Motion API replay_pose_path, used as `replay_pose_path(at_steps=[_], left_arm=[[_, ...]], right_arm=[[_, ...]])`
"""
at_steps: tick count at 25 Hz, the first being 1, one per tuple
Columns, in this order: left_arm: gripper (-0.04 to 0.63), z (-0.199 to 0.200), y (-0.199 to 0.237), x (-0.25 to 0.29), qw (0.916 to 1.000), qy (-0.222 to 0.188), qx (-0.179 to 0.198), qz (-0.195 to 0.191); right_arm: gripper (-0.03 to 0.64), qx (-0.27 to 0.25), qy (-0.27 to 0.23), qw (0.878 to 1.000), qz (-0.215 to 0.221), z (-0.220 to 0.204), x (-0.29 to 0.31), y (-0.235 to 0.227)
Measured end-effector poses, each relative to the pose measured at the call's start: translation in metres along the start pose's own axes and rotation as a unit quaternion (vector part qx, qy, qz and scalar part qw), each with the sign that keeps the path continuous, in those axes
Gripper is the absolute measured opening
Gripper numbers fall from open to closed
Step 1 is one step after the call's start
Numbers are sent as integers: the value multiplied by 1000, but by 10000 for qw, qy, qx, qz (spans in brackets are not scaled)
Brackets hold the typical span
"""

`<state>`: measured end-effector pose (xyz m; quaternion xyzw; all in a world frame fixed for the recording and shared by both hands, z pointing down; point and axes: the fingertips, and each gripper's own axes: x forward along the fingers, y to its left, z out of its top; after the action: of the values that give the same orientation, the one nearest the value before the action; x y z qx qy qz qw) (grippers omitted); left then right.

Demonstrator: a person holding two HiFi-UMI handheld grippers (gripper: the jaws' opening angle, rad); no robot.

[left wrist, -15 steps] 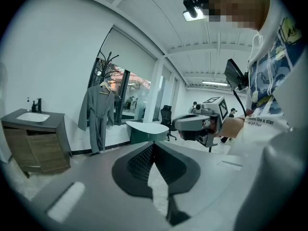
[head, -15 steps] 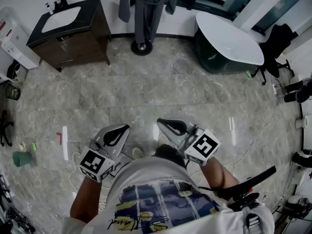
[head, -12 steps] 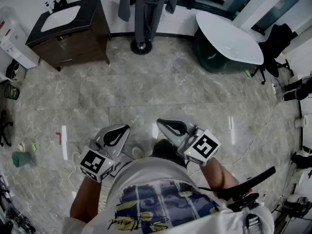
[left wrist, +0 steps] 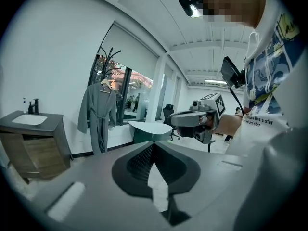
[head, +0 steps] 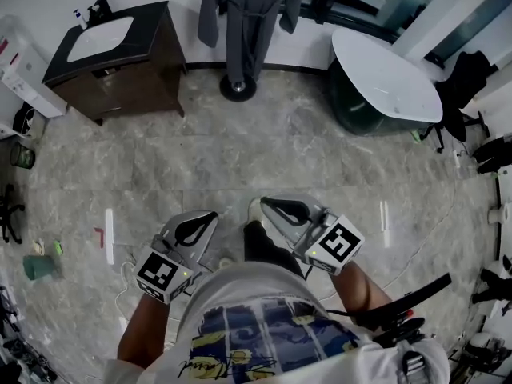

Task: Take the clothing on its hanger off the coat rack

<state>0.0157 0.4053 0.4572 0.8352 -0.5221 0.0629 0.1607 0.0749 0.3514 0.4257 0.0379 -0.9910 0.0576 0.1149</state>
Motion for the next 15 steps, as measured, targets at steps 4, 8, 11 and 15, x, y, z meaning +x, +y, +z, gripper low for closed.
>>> replay_pose_path(at_steps=[4, 8, 11, 15], left_arm=[[3, 30, 40, 46, 9997, -78, 111, 183], [3, 81, 77, 101, 9990, -242, 148, 351], [33, 106, 106, 144, 9978, -394, 251, 479], [85, 141, 136, 191, 9974, -454, 296, 473]], right_arm=[[2, -90, 19, 9998, 188, 17, 22, -63], [3, -480, 176, 9980, 378, 41, 32, -127], [29, -561, 214, 9974, 396, 47, 32, -177], [50, -438, 183, 9981, 398, 45, 40, -230]])
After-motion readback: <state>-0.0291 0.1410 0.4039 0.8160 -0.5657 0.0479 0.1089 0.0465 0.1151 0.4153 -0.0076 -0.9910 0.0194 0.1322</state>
